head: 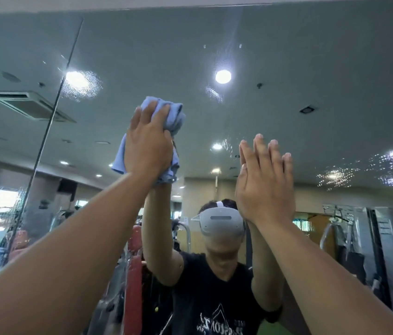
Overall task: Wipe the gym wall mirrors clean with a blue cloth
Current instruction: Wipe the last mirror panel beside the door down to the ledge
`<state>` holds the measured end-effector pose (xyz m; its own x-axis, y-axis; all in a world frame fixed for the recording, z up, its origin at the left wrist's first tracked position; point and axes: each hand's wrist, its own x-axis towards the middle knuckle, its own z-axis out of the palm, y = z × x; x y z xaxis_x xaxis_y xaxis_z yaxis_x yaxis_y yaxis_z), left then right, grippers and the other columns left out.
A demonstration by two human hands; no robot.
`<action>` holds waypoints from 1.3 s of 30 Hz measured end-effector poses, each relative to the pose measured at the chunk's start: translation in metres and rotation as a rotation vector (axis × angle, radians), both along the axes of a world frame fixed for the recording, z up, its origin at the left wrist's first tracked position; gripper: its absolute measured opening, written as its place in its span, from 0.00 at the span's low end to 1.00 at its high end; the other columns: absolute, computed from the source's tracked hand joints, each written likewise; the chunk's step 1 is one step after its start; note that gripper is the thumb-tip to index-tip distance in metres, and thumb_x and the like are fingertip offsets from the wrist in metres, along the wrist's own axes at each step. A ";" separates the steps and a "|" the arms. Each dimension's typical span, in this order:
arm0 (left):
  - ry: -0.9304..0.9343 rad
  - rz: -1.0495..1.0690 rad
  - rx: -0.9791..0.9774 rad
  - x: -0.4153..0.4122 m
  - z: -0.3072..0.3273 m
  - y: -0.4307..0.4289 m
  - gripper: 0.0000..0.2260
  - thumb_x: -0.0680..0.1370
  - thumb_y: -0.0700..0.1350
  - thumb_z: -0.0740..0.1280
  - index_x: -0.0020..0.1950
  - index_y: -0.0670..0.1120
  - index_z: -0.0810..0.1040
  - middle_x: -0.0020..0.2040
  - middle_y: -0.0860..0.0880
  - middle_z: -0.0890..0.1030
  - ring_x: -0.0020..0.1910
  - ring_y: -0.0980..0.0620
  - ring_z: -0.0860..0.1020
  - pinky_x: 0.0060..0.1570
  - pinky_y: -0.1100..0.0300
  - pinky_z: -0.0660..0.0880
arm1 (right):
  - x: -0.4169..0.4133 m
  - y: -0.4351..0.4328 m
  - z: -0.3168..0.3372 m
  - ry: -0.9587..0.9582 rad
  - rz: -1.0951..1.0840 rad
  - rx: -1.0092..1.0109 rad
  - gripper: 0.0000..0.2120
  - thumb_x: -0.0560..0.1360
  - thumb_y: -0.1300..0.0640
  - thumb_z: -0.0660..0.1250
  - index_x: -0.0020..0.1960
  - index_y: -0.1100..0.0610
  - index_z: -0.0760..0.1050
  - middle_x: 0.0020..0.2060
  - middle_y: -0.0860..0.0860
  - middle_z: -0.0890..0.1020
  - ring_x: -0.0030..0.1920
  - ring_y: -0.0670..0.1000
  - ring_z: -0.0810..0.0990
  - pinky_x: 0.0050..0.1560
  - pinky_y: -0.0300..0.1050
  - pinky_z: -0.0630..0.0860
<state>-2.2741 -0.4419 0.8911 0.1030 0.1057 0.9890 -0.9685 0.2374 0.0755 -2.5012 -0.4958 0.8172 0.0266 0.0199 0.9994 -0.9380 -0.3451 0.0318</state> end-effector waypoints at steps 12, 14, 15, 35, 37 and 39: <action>-0.675 0.095 0.107 0.032 -0.032 -0.002 0.25 0.76 0.41 0.59 0.73 0.51 0.74 0.76 0.49 0.70 0.76 0.42 0.66 0.72 0.45 0.68 | 0.000 0.006 0.002 0.000 0.003 0.002 0.28 0.83 0.48 0.44 0.81 0.52 0.62 0.81 0.55 0.62 0.81 0.61 0.58 0.80 0.62 0.51; -0.581 0.056 0.104 0.030 -0.017 0.001 0.26 0.75 0.43 0.55 0.73 0.50 0.75 0.75 0.48 0.71 0.75 0.41 0.67 0.73 0.45 0.66 | 0.002 0.006 0.003 -0.002 -0.026 -0.003 0.28 0.83 0.49 0.45 0.80 0.52 0.64 0.80 0.56 0.64 0.80 0.62 0.60 0.79 0.63 0.54; -0.531 0.029 0.105 0.027 -0.009 0.002 0.27 0.74 0.44 0.53 0.72 0.49 0.75 0.75 0.48 0.72 0.75 0.40 0.67 0.73 0.45 0.66 | 0.002 0.006 0.003 -0.002 -0.046 -0.004 0.28 0.83 0.49 0.45 0.80 0.52 0.64 0.80 0.56 0.65 0.80 0.62 0.61 0.78 0.63 0.54; -0.600 0.059 0.066 -0.013 -0.029 -0.005 0.25 0.75 0.46 0.53 0.70 0.49 0.76 0.73 0.48 0.73 0.74 0.39 0.68 0.65 0.43 0.72 | -0.019 0.024 0.006 0.054 -0.105 0.009 0.26 0.82 0.48 0.48 0.77 0.53 0.65 0.78 0.56 0.67 0.79 0.61 0.62 0.78 0.60 0.56; -0.523 0.030 0.086 -0.019 -0.020 -0.005 0.27 0.74 0.47 0.52 0.72 0.50 0.75 0.74 0.49 0.72 0.74 0.39 0.67 0.67 0.41 0.72 | -0.035 0.023 0.003 0.045 -0.118 -0.020 0.26 0.83 0.49 0.49 0.78 0.54 0.65 0.79 0.56 0.66 0.80 0.60 0.61 0.78 0.60 0.53; -0.418 -0.014 0.094 -0.025 -0.003 -0.005 0.28 0.73 0.47 0.53 0.72 0.50 0.74 0.75 0.49 0.71 0.75 0.40 0.66 0.68 0.41 0.70 | -0.053 0.022 0.002 0.029 -0.118 -0.001 0.26 0.83 0.49 0.49 0.79 0.54 0.64 0.80 0.55 0.64 0.81 0.60 0.59 0.79 0.60 0.53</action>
